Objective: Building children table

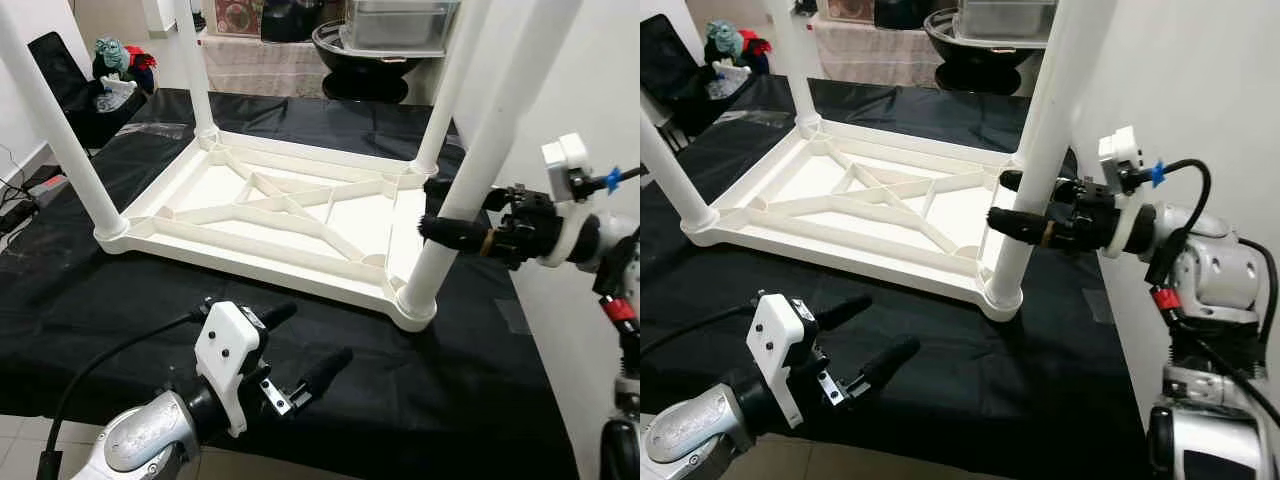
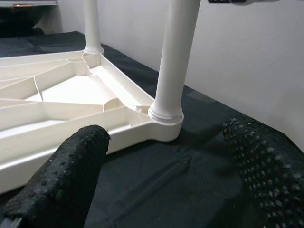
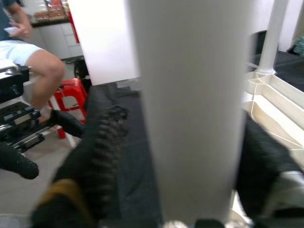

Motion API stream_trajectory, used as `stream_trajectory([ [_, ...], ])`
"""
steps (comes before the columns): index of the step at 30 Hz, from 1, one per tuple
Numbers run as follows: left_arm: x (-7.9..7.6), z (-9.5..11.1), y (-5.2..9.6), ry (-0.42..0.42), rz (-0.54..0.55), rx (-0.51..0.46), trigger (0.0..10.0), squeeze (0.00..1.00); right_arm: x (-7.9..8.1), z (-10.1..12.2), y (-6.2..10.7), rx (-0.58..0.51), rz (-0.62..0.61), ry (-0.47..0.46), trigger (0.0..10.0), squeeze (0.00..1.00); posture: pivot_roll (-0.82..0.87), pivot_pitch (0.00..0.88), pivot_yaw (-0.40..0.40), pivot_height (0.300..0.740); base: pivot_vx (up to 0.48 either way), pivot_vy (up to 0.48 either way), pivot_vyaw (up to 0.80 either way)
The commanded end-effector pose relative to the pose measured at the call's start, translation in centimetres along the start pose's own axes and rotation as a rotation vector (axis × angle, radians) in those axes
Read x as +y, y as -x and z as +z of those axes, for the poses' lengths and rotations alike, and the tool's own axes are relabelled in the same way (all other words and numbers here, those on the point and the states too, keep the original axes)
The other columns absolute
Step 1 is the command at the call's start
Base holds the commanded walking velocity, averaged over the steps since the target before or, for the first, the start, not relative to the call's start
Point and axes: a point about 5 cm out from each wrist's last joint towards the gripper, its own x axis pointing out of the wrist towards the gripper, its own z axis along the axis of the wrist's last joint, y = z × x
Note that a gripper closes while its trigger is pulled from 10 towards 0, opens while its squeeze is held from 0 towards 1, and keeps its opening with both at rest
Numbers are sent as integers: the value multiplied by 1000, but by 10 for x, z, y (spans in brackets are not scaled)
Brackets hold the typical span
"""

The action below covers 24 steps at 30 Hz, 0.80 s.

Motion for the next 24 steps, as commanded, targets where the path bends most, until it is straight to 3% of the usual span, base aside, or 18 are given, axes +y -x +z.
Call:
stream_trajectory([
  [1,0,-1,3,-2,0,22,10000,0,2,3,-2,-10,96,12,0,0,71,132,-61,740,0,0,0],
  [8,0,-1,2,-1,1,23,10000,0,1,6,1,-7,98,41,0,0,53,123,-61,740,0,0,0],
  [9,0,-1,1,1,-1,21,10000,0,3,6,4,-2,77,43,0,0,40,121,-65,740,0,0,0],
  [11,1,-3,-2,6,-6,16,10000,0,4,-2,1,29,-92,49,0,0,6,109,-77,740,0,0,0],
  [12,1,-3,-2,6,-6,16,10000,0,4,-2,1,29,-92,49,0,0,6,109,-77,740,0,0,0],
  [13,1,-4,-4,8,-8,15,10000,0,2,-8,-2,41,-209,30,0,0,4,106,-81,740,0,0,0],
  [14,1,-5,-5,5,-11,13,10000,0,-1,-27,-13,77,-478,-47,0,0,12,91,-97,740,0,0,0],
  [15,2,-5,-7,-2,-7,9,10000,0,9,-62,-20,244,-832,-124,0,0,17,85,-101,740,0,0,0],
  [16,2,-5,-7,-2,-7,9,10000,0,9,-62,-20,244,-832,-124,0,0,17,85,-101,740,0,0,0],
  [17,3,-5,-8,-6,-3,7,10000,0,22,-82,-16,360,-1090,-161,0,0,17,85,-101,740,0,0,0],
  [18,3,-5,-8,-6,-3,7,10000,0,22,-82,-16,360,-1090,-161,0,0,17,85,-101,740,0,0,0],
  [19,6,-4,-10,-9,6,-4,10000,0,43,-100,-17,425,-1223,-194,0,0,8,72,-109,740,0,0,0],
  [24,8,-3,-14,-15,6,-13,10000,0,53,-106,-22,428,-1249,-174,0,0,0,55,-114,740,0,0,0],
])
